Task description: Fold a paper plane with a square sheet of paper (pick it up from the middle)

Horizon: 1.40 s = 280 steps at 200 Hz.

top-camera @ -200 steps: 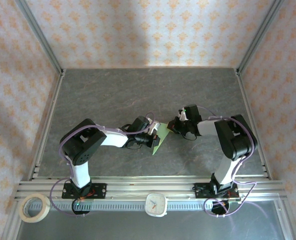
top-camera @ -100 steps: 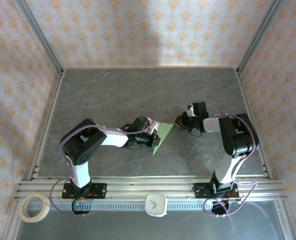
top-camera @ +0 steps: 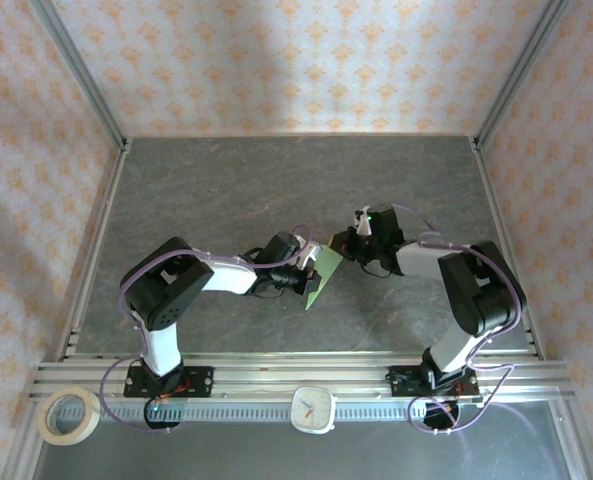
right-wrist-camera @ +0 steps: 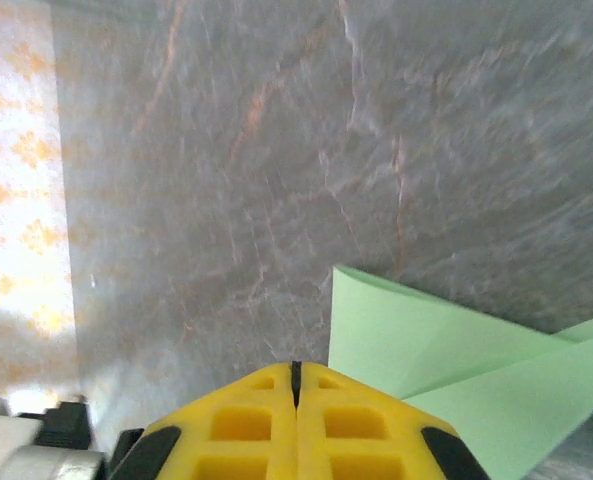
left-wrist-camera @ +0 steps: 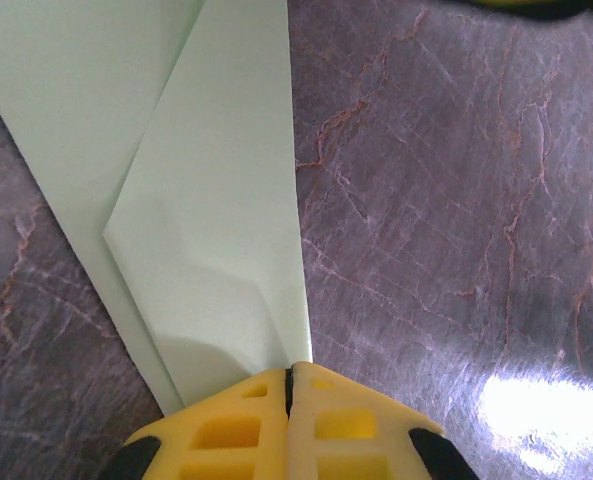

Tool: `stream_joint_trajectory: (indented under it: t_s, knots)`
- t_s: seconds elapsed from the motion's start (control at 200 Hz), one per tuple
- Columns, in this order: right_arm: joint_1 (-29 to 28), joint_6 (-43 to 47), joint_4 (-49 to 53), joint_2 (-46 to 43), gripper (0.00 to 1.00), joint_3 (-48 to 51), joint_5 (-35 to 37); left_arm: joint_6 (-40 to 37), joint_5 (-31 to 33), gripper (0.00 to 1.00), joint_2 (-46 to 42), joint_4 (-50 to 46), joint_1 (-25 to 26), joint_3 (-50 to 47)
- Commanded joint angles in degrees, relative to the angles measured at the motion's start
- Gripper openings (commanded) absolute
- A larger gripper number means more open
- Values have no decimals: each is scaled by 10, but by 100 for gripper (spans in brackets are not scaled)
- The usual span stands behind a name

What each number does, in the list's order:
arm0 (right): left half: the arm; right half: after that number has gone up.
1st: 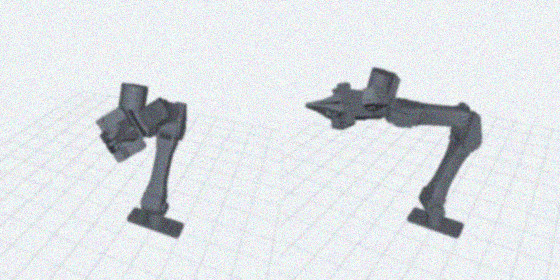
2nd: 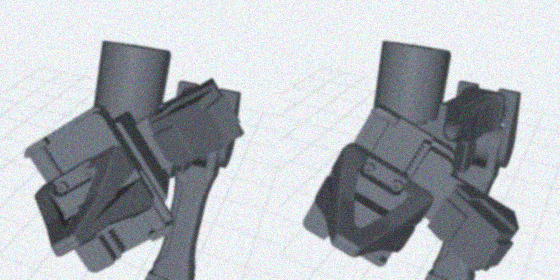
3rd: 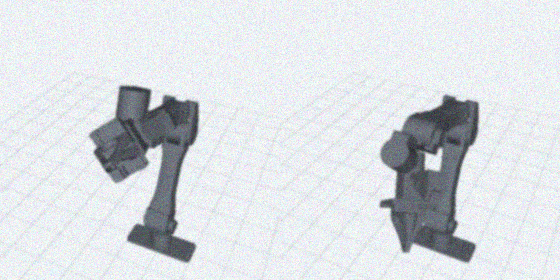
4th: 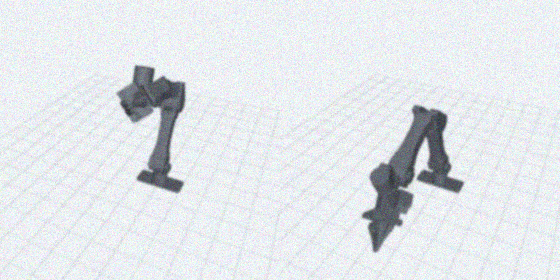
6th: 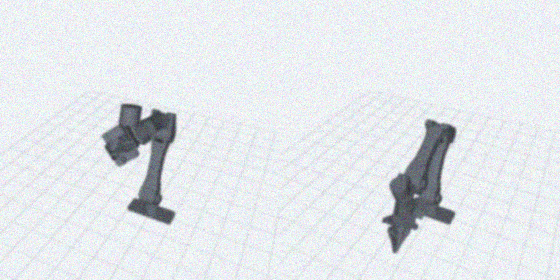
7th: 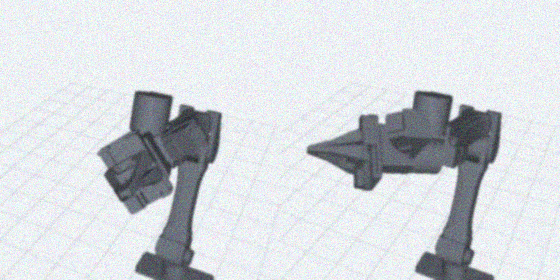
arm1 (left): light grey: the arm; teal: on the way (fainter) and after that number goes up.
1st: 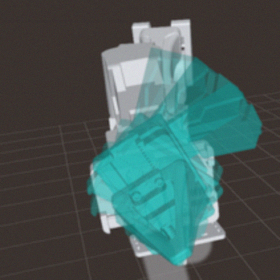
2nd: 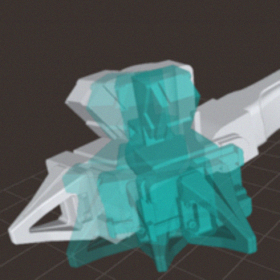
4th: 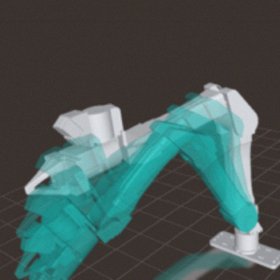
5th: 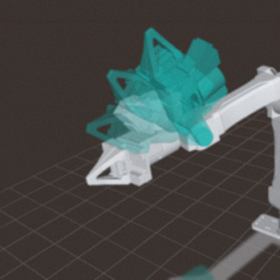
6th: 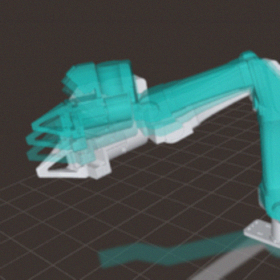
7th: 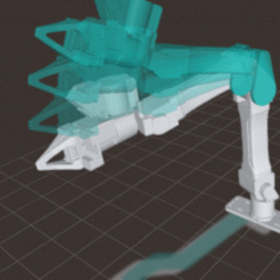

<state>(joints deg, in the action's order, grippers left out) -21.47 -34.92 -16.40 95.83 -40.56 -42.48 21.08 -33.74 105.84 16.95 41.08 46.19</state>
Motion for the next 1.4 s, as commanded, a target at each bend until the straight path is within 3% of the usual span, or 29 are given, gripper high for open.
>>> stream_joint_trajectory:
  t_s: [0.0,0.395,0.52,0.621,0.871,1.056,1.396]
  knots:
    - [1,-1,-1,31,0,6,6,-5,50,0,25,-149,-2,-30]
    - [3,12,18,59,0,35,47,22,46,0,-56,-192,-2,26]
    - [3,8,10,53,0,45,49,43,28,5,-80,-169,-2,43]
    - [4,6,4,54,0,49,48,60,-34,6,-57,-120,0,56]
    - [5,4,1,56,0,56,48,75,-43,6,33,-97,8,100]
    - [10,10,2,57,0,61,48,65,-19,6,18,-119,8,58]
    - [11,23,9,39,0,34,16,46,-3,8,-109,-127,7,-31]
